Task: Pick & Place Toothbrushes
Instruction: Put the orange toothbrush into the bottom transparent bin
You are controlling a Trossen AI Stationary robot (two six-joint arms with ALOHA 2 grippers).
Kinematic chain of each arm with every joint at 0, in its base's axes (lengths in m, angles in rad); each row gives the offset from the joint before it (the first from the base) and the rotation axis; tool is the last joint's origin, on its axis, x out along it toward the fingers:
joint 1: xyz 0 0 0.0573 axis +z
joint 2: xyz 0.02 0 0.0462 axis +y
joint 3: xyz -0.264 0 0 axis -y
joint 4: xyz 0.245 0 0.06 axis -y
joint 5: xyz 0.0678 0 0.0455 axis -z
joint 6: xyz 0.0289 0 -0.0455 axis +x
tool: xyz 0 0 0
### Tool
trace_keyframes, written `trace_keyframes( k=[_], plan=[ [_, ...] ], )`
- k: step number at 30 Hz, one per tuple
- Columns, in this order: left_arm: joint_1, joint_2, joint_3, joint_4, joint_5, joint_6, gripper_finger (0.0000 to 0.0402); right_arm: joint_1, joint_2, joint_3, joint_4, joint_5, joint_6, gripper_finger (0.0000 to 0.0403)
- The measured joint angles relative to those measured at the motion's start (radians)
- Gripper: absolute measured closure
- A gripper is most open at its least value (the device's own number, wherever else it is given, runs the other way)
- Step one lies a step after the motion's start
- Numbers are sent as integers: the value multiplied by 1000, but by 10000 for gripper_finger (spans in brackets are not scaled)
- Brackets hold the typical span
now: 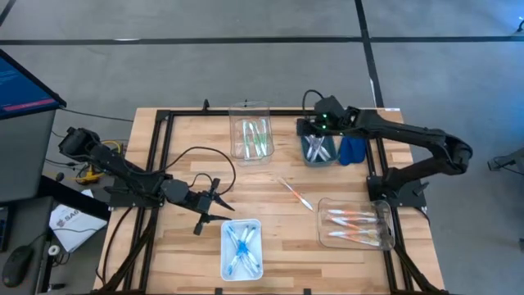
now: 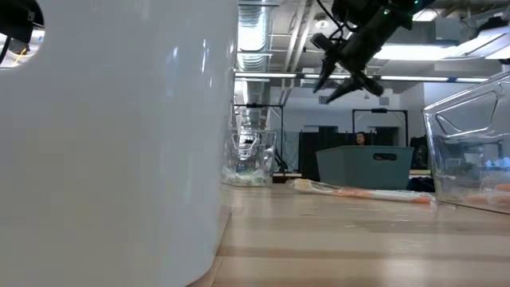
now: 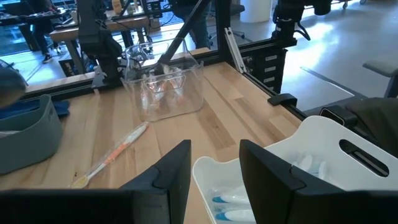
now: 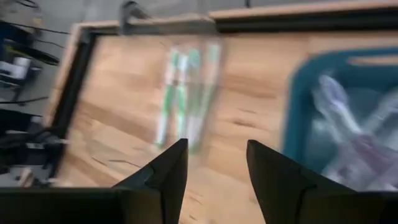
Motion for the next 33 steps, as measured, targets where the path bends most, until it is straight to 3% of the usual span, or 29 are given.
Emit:
trace_keyframes(
  k=[3,9,12,21,33],
  plan=[
    [0,0,0,0,0,0,271,12,23,0,99,-2,-19,249],
    [0,0,0,0,0,0,271,89,77,0,291,-3,-276,252],
    [0,0,0,0,0,0,271,147,107,0,339,-47,-325,250],
    [0,0,0,0,0,-1,271,327,124,0,373,-86,-324,250],
    [0,0,0,0,0,-1,271,549,124,0,346,-132,-123,274]
  ],
)
